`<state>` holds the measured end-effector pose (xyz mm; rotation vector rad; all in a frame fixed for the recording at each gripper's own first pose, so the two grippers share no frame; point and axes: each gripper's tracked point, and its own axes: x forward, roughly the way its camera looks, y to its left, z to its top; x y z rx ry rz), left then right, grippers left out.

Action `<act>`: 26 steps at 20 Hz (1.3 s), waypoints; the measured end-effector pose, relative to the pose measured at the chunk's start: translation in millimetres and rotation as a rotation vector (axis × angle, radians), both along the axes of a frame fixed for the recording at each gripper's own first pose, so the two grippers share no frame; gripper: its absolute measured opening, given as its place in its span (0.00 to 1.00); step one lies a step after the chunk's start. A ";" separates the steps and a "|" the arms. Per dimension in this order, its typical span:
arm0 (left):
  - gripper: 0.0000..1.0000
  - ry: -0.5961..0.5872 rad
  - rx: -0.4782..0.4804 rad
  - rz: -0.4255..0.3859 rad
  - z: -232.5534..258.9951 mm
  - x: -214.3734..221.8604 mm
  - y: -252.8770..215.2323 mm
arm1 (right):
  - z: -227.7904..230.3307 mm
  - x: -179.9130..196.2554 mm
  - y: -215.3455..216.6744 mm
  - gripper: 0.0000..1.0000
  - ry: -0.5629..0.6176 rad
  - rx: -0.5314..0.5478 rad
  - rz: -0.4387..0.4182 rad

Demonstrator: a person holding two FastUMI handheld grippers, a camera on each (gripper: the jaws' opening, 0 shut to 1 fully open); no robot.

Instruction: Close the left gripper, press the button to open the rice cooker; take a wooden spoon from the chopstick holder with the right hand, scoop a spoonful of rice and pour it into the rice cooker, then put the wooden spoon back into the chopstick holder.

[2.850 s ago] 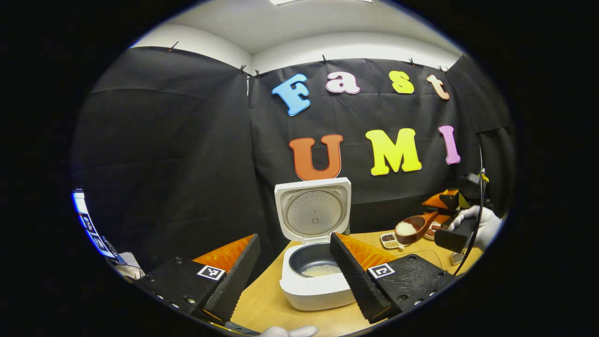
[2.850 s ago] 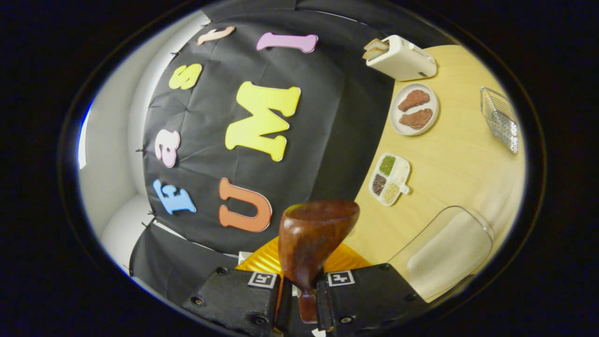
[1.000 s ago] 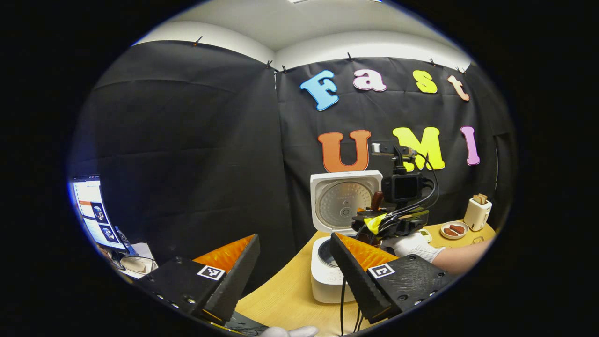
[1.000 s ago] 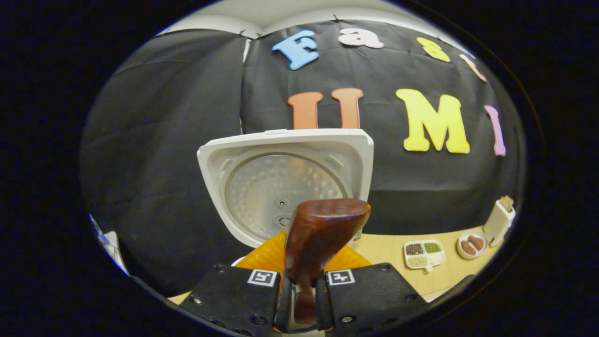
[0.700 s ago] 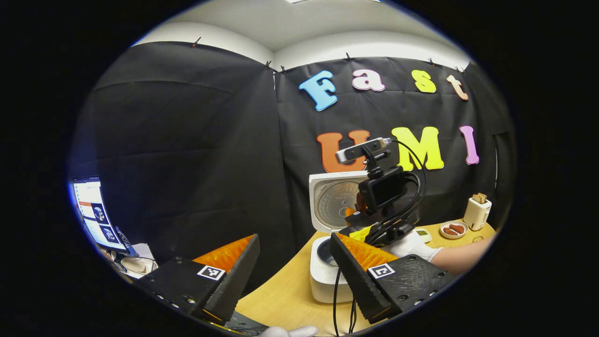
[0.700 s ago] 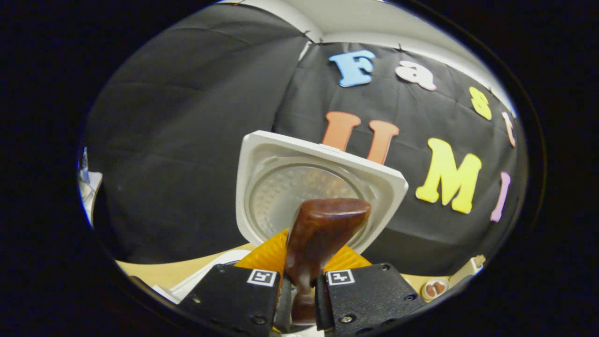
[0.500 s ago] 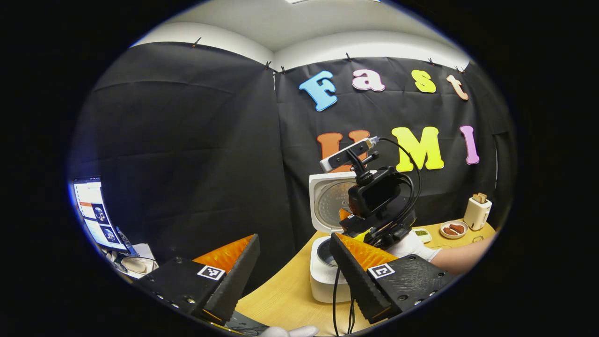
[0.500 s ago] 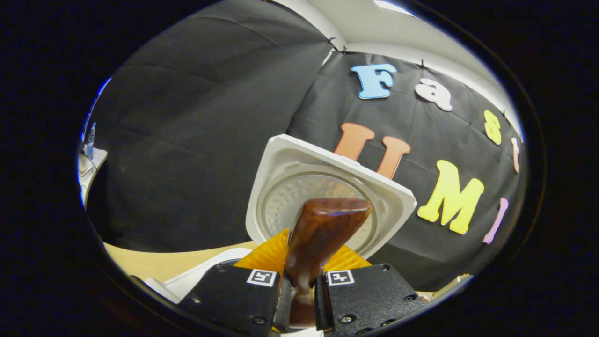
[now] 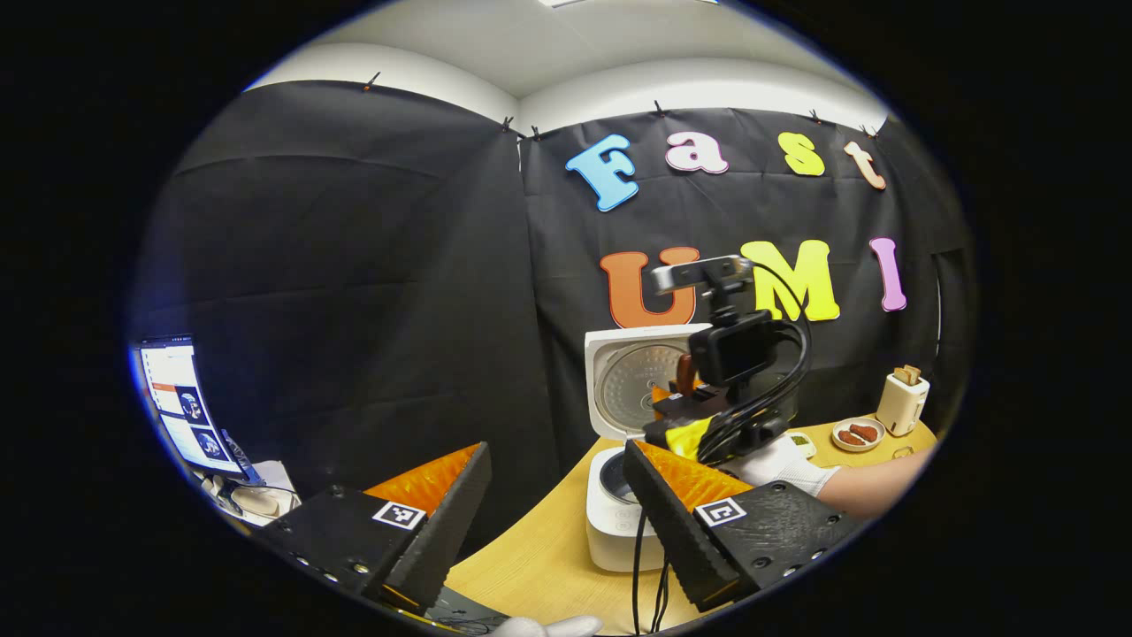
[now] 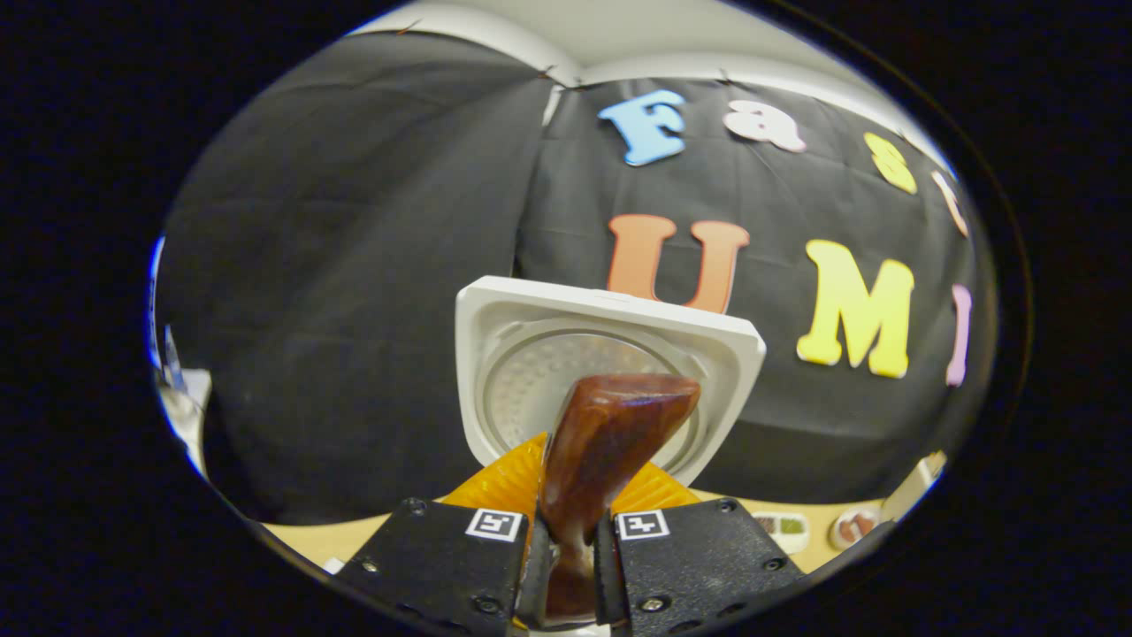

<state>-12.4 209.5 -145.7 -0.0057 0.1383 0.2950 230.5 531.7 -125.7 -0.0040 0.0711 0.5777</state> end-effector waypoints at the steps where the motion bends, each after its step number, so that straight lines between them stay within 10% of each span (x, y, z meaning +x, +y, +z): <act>1: 0.95 0.000 0.003 -0.005 1.0 0.2 -1.2 | 4.4 3.2 -8.5 0.26 0.047 0.078 -0.014; 9: 0.95 -0.005 0.020 -0.029 8.0 -0.7 -9.5 | 16.6 30.9 -85.2 0.26 0.399 0.715 -0.101; 17: 0.95 -0.004 0.028 -0.092 13.6 1.0 -37.5 | 20.7 28.6 -176.5 0.25 0.350 0.720 -0.201; 26: 0.95 -0.025 0.008 -0.201 27.3 10.7 -104.5 | -2.7 25.5 -423.4 0.26 0.210 0.629 -0.494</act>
